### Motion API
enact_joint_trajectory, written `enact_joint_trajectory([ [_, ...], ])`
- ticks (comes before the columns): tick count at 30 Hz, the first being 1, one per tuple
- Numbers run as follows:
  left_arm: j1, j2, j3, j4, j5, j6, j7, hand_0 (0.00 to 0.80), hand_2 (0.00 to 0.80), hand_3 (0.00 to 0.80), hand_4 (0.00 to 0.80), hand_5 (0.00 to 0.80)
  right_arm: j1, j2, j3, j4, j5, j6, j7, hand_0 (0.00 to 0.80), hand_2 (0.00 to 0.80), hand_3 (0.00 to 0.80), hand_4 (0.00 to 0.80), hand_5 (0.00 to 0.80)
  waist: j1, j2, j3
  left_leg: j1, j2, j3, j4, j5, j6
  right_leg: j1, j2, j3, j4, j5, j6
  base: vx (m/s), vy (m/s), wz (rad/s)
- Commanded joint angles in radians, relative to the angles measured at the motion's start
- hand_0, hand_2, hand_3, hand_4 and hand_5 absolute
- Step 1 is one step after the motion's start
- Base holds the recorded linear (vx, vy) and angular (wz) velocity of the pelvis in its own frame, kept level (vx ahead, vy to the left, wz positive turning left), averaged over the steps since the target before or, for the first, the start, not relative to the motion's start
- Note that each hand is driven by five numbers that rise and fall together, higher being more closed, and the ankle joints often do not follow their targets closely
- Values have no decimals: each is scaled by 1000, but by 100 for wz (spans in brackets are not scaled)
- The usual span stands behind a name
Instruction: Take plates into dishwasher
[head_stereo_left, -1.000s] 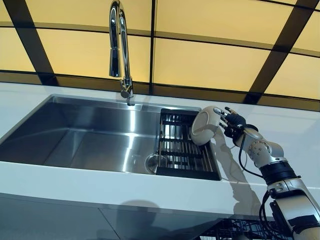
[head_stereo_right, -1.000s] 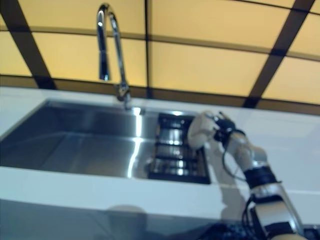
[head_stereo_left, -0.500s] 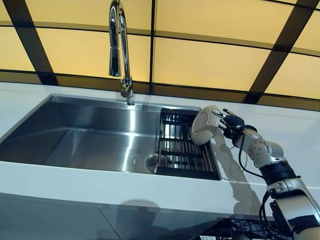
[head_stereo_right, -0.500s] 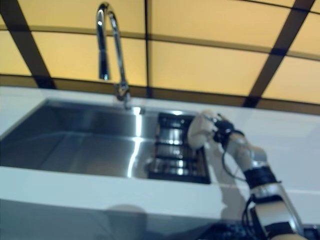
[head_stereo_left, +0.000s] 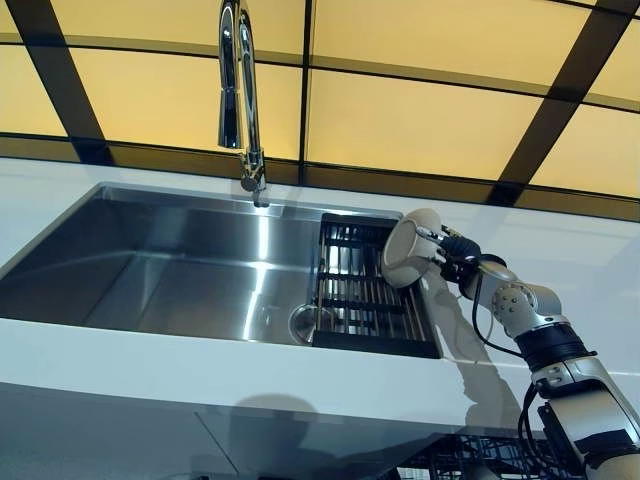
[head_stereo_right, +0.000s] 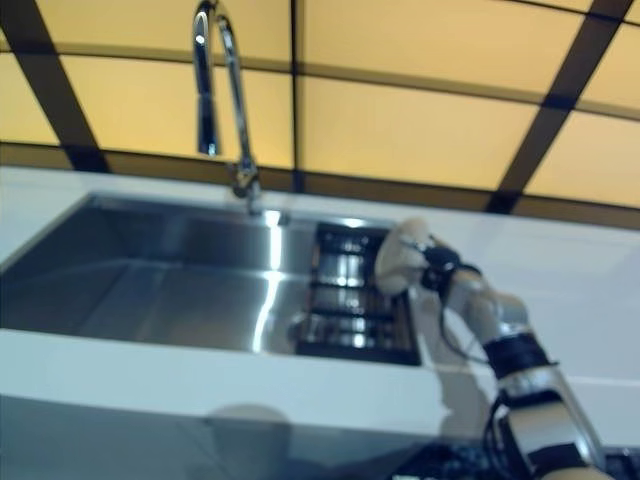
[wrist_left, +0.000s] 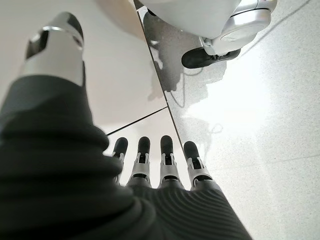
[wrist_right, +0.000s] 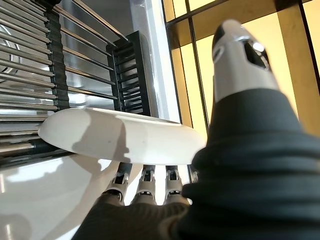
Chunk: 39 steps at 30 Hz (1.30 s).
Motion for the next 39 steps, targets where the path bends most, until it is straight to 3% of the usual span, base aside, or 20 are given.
enact_joint_trajectory([
  [1,-4,36,-24,-16,-27,-10,16,0,0,0,0,0,-20,3,17,-78,-6,-29,-6,0,0,0,0,0,36,-16,-36,34,-33,37,32,-70,47,-182,-36,7,109,156,108,0,0,0],
  [19,-7,36,-36,-28,-24,-1,10,0,0,0,0,0,-35,50,48,-67,-23,0,-50,0,0,0,0,0,43,-14,-33,35,-37,39,37,-71,54,-178,-34,6,106,159,108,0,0,0],
  [31,-15,32,-55,-32,-22,14,9,0,0,0,0,0,-82,73,69,13,-52,41,-146,0,0,0,0,0,57,-12,-30,38,-39,31,41,-71,58,-177,-37,2,112,163,110,2,0,0],
  [33,-17,34,-56,-32,-26,14,6,0,0,0,0,0,-91,75,70,24,-54,48,-157,213,213,213,213,213,58,-11,-30,37,-41,28,43,-71,58,-178,-38,2,114,162,111,18,11,3],
  [34,-17,33,-58,-32,-27,12,5,0,0,0,0,0,-97,77,71,38,-45,44,-169,599,599,599,599,599,59,-11,-30,37,-41,28,44,-72,59,-178,-38,2,114,162,111,0,0,0],
  [36,-17,35,-60,-35,-33,10,4,0,0,0,0,0,-104,82,72,49,-47,50,-180,800,800,800,800,800,61,-9,-30,37,-42,25,44,-72,60,-178,-39,1,116,162,111,0,0,0],
  [39,-19,31,-64,-35,-39,9,5,0,0,0,0,0,-112,90,72,75,-62,38,-190,800,800,800,800,800,64,-8,-28,37,-43,24,46,-72,61,-179,-40,0,118,162,111,0,0,0],
])
